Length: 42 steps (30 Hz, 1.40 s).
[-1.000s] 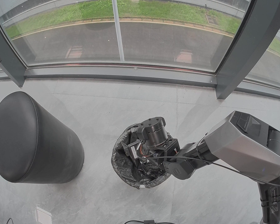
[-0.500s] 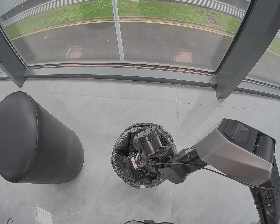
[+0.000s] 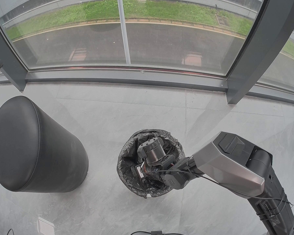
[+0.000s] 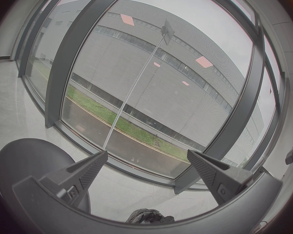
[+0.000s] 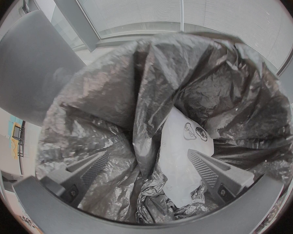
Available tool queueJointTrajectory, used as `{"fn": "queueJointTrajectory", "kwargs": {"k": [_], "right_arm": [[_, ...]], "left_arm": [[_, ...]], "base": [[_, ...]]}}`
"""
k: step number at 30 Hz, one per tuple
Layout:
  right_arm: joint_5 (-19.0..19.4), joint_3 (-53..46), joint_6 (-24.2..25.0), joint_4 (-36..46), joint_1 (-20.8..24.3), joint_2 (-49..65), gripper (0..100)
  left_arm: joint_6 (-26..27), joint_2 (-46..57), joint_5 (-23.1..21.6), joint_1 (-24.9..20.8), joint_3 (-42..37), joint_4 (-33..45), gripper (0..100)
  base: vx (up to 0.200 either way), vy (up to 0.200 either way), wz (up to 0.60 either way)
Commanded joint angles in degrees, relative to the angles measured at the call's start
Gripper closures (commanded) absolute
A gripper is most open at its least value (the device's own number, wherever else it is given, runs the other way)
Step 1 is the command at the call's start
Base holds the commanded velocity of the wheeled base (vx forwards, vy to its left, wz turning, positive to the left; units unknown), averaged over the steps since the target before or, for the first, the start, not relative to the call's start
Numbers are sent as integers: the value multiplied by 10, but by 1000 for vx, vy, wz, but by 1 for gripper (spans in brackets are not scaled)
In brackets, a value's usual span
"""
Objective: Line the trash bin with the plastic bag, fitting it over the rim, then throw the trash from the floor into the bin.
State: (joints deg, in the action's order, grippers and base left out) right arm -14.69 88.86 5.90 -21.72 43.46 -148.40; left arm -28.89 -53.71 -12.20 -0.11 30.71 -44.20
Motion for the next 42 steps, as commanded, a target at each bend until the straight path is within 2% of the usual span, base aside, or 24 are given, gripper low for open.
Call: {"fn": "queueJointTrajectory", "kwargs": {"k": [1,19,23,35,42], "right_arm": [[2,47,1,23,-8,-40,0],[1,91,16,33,-13,-65,0],[1,84,45,34,-12,-44,0],[2,-99,59,19,6,166,0],[-1,-188,50,-36,-1,246,0]], "left_arm": [[0,-5,0,-1,-2,-1,0],[0,-10,0,-2,-6,-4,0],[-1,-10,0,-2,-6,-4,0],[4,-10,-2,-2,-8,-1,0],[24,-16,-41,-2,-24,1,0]], "base": [[0,0,0],[0,0,0],[0,0,0],[0,0,0],[0,0,0]]}}
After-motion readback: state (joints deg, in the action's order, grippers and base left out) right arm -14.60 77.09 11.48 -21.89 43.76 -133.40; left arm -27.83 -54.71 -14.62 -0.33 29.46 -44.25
